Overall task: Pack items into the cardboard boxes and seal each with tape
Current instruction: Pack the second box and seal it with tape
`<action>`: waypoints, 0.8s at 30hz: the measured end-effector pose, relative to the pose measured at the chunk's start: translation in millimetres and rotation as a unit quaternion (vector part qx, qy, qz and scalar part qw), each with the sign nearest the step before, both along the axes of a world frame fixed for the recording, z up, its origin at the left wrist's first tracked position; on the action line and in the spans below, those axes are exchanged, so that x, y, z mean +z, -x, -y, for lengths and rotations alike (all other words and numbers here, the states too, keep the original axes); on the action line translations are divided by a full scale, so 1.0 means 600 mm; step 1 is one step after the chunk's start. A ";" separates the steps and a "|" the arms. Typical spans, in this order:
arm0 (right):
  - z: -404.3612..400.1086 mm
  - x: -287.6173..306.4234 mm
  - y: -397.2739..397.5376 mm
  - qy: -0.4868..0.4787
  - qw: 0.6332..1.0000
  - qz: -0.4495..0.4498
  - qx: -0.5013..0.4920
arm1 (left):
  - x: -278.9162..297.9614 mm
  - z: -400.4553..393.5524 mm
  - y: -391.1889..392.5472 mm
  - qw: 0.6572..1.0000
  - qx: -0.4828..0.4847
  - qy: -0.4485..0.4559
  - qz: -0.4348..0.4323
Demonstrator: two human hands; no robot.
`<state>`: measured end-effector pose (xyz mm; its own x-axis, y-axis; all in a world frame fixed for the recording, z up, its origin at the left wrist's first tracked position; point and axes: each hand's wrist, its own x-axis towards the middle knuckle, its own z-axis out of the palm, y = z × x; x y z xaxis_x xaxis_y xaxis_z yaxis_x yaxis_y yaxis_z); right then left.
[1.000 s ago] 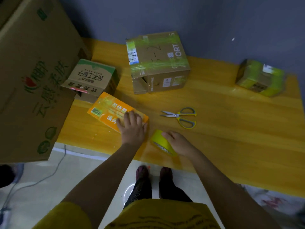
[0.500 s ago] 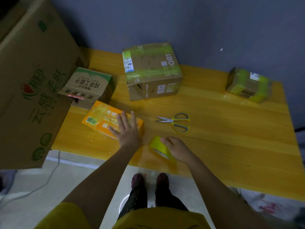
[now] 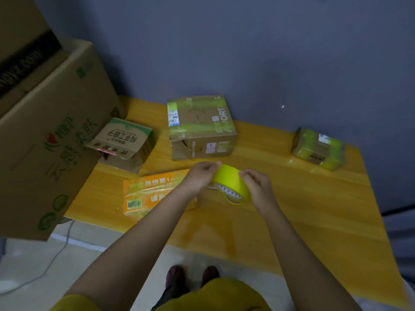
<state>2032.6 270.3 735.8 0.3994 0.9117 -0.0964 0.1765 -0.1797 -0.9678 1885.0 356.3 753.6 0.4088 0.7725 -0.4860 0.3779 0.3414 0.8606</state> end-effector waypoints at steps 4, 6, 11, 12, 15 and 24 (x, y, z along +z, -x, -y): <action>-0.013 0.022 0.012 -0.045 0.998 0.022 0.022 | 0.020 -0.013 0.023 0.993 0.063 -0.098 -0.013; -0.020 0.026 0.021 -0.059 0.996 0.046 0.039 | 0.027 -0.015 0.033 0.984 0.068 -0.158 -0.047; -0.032 0.024 0.037 -0.074 0.994 0.068 0.048 | 0.040 -0.010 0.060 0.979 0.059 -0.190 -0.051; -0.036 0.024 0.041 -0.073 0.994 0.069 0.048 | 0.040 -0.012 0.067 0.978 0.055 -0.195 -0.047; -0.051 0.024 0.059 -0.074 0.994 0.065 0.046 | 0.041 -0.024 0.087 0.982 0.044 -0.184 -0.021; -0.113 0.055 0.158 -0.091 0.991 0.100 0.000 | 0.082 -0.115 0.159 0.990 0.060 -0.123 0.045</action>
